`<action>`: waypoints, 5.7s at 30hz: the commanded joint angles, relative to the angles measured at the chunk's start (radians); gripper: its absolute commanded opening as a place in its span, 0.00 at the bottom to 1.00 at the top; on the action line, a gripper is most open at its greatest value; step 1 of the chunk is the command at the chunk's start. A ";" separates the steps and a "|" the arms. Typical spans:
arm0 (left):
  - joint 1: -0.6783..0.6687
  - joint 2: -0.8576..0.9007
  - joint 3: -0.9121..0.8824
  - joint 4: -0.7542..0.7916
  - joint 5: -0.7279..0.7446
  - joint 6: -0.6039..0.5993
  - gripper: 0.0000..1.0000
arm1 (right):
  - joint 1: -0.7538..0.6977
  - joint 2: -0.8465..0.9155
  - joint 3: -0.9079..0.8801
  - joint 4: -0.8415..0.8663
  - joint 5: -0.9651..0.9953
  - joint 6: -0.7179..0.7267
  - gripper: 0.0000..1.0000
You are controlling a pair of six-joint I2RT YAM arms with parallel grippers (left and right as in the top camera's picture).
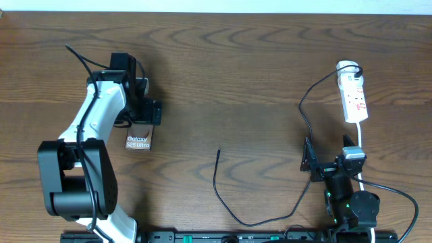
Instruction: Plug charger to phone and switch on socket
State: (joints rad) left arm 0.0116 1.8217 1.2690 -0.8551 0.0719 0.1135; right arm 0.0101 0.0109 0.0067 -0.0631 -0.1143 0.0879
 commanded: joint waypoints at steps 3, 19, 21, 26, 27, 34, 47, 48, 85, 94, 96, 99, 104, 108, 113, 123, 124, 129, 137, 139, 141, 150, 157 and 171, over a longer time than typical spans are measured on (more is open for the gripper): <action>0.005 0.048 -0.010 0.016 -0.006 0.021 1.00 | -0.010 -0.005 -0.001 -0.004 0.007 0.009 0.99; 0.005 0.074 -0.010 0.057 -0.014 0.021 1.00 | -0.010 -0.005 -0.001 -0.004 0.007 0.009 0.99; 0.005 0.074 -0.011 0.057 -0.014 0.021 1.00 | -0.010 -0.005 -0.001 -0.004 0.007 0.009 0.99; 0.005 0.074 -0.011 0.058 -0.022 0.024 1.00 | -0.010 -0.005 -0.001 -0.004 0.007 0.009 0.99; 0.005 0.075 -0.011 0.058 -0.022 0.026 1.00 | -0.010 -0.005 -0.001 -0.004 0.007 0.009 0.99; 0.005 0.075 -0.011 0.058 -0.039 0.034 1.00 | -0.010 -0.005 -0.001 -0.004 0.007 0.009 0.99; 0.005 0.077 -0.046 0.084 -0.039 0.032 1.00 | -0.010 -0.005 -0.001 -0.004 0.007 0.008 0.99; 0.005 0.077 -0.046 0.085 -0.039 0.032 1.00 | -0.010 -0.005 -0.001 -0.004 0.007 0.009 0.99; 0.005 0.094 -0.121 0.172 -0.035 0.059 1.00 | -0.010 -0.005 -0.001 -0.004 0.007 0.009 0.99; 0.005 0.094 -0.122 0.173 -0.035 0.058 1.00 | -0.010 -0.005 -0.001 -0.004 0.007 0.009 0.99; 0.005 0.094 -0.122 0.173 -0.035 0.058 0.99 | -0.010 -0.005 -0.001 -0.004 0.007 0.009 0.99; 0.005 0.094 -0.122 0.173 -0.035 0.058 0.96 | -0.010 -0.005 -0.001 -0.004 0.007 0.009 0.99; 0.005 0.094 -0.122 0.172 -0.035 0.058 0.95 | -0.010 -0.005 -0.001 -0.004 0.007 0.009 0.99; 0.005 0.094 -0.122 0.173 -0.035 0.058 0.95 | -0.010 -0.005 -0.001 -0.004 0.007 0.009 0.99; 0.005 0.094 -0.122 0.173 -0.035 0.058 0.94 | -0.010 -0.005 -0.001 -0.004 0.007 0.009 0.99; 0.005 0.094 -0.122 0.173 -0.035 0.058 0.90 | -0.010 -0.005 -0.001 -0.004 0.007 0.009 0.99; 0.005 0.094 -0.122 0.173 -0.035 0.058 0.90 | -0.010 -0.005 -0.001 -0.004 0.007 0.009 0.99; 0.005 0.094 -0.122 0.173 -0.035 0.058 0.89 | -0.010 -0.005 -0.001 -0.004 0.007 0.009 0.99; 0.005 0.094 -0.122 0.173 -0.035 0.058 0.85 | -0.010 -0.005 -0.001 -0.004 0.007 0.009 0.99; 0.005 0.094 -0.122 0.173 -0.035 0.058 0.85 | -0.010 -0.005 -0.001 -0.004 0.007 0.009 0.99; 0.005 0.094 -0.122 0.173 -0.035 0.059 0.85 | -0.010 -0.005 -0.001 -0.004 0.007 0.009 0.99; 0.005 0.094 -0.122 0.172 -0.035 0.058 0.84 | -0.010 -0.005 -0.001 -0.004 0.007 0.009 0.99; 0.005 0.094 -0.122 0.172 -0.035 0.058 0.83 | -0.010 -0.005 -0.001 -0.004 0.007 0.009 0.99; 0.005 0.094 -0.146 0.188 -0.035 0.058 0.85 | -0.010 -0.005 -0.001 -0.004 0.007 0.009 0.99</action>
State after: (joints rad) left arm 0.0116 1.8999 1.1561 -0.6712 0.0467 0.1593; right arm 0.0101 0.0109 0.0067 -0.0631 -0.1143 0.0879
